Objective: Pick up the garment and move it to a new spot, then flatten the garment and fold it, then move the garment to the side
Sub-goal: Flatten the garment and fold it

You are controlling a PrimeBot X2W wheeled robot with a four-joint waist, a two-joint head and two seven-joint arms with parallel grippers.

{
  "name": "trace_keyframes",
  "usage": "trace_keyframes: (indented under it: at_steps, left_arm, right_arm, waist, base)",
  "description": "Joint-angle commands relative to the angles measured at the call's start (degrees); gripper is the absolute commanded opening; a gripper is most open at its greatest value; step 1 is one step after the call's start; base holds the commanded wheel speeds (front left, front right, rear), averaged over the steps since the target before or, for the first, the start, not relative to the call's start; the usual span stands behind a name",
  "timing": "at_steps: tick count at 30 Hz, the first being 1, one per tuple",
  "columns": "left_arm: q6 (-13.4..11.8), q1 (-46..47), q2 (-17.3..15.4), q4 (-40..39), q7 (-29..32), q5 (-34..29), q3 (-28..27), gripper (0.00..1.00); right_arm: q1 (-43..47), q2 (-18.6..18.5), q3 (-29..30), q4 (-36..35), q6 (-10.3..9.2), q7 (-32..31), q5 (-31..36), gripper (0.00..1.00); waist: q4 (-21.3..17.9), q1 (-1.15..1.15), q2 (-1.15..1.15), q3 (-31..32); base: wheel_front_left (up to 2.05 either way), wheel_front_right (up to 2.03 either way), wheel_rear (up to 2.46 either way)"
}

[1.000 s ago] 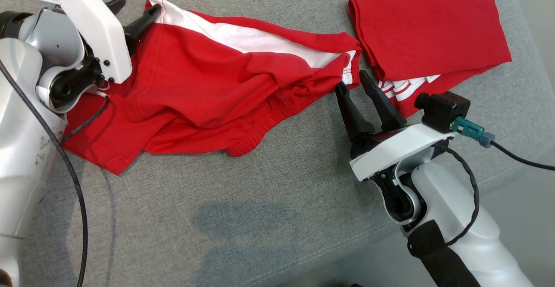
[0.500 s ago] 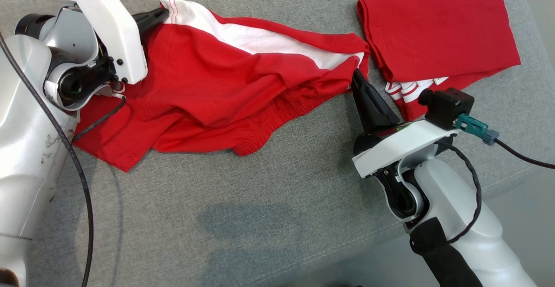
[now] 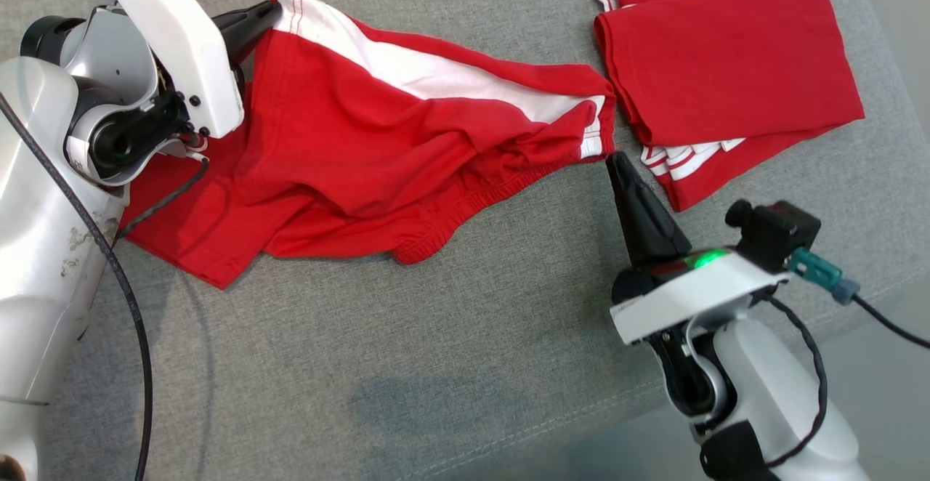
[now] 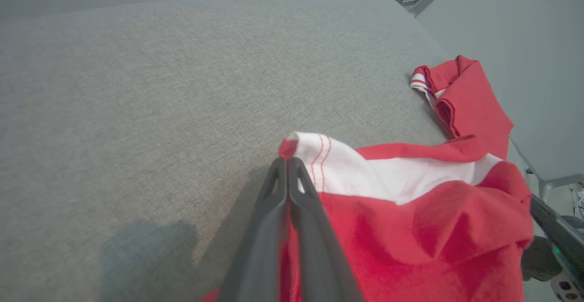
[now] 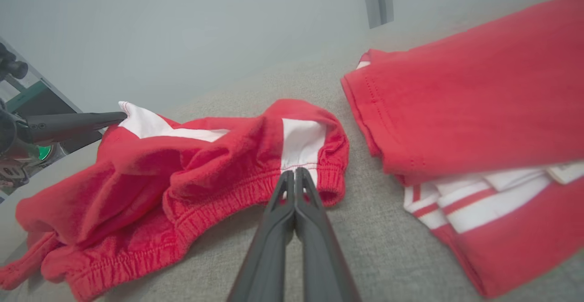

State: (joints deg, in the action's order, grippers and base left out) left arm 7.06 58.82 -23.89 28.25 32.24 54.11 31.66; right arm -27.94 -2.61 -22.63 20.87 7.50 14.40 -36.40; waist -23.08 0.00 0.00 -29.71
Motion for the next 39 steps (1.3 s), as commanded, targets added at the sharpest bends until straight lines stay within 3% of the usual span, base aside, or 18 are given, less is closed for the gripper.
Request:
trace_keyframes:
  at_steps: [1, 2, 4, 14, 24, 34, 39]
  left_arm:
    - [0.33, 0.28, -1.68, -1.62, -0.36, 0.58, -1.91, 0.00]
    - [0.33, -0.01, -1.61, -1.52, -0.52, 0.68, -1.85, 0.00]
    - [0.34, -0.53, -1.42, -1.32, -0.80, 0.88, -1.72, 0.00]
    - [0.36, -1.78, -1.40, -0.67, -1.62, 1.74, -1.56, 0.00]
    - [0.36, -1.57, -1.43, 0.08, -1.74, 1.99, -1.24, 0.00]
    - [0.37, -0.59, -1.32, 0.24, -1.72, 1.91, -0.74, 0.00]
    - [0.37, -0.15, -1.28, 0.31, -1.64, 1.74, -0.40, 0.00]
  right_arm:
    - [2.55, -0.27, -0.34, -1.98, -0.01, 0.60, 0.15, 0.00]
    - [3.65, -0.27, -0.09, -2.47, -0.01, 0.60, -0.34, 0.00]
    - [5.89, -0.27, 0.76, -3.93, -0.01, 0.60, -0.63, 1.00]
    - [15.39, -0.27, 4.36, -11.77, -0.01, 0.60, -2.52, 1.00]
    - [13.61, -0.27, 2.20, -12.14, -0.01, 0.60, -6.02, 1.00]
    - [4.43, -0.27, -6.46, -4.35, -0.01, 0.60, -27.64, 1.00]
    - [-0.78, -0.27, -9.45, 0.16, -0.01, 0.60, -34.05, 1.00]
  waist:
    - [-0.07, 0.00, 0.00, 0.60]
    - [-0.05, 0.00, 0.00, 1.00]
    - [0.01, 0.00, 0.00, 1.60]
    - [-0.76, 0.00, 0.00, 2.99]
    - [-1.04, 0.00, 0.00, 3.31]
    - [-0.78, 0.00, 0.00, 2.55]
    - [-0.60, 0.00, 0.00, 1.82]
  base:
    - [0.00, 0.00, 0.00]
    - [0.00, 0.00, 0.00]
    - [0.00, 0.00, 0.00]
    - [0.00, 0.00, 0.00]
    - [0.00, 0.00, 0.00]
    - [0.00, 0.00, 0.00]
    - [0.00, 0.00, 0.00]
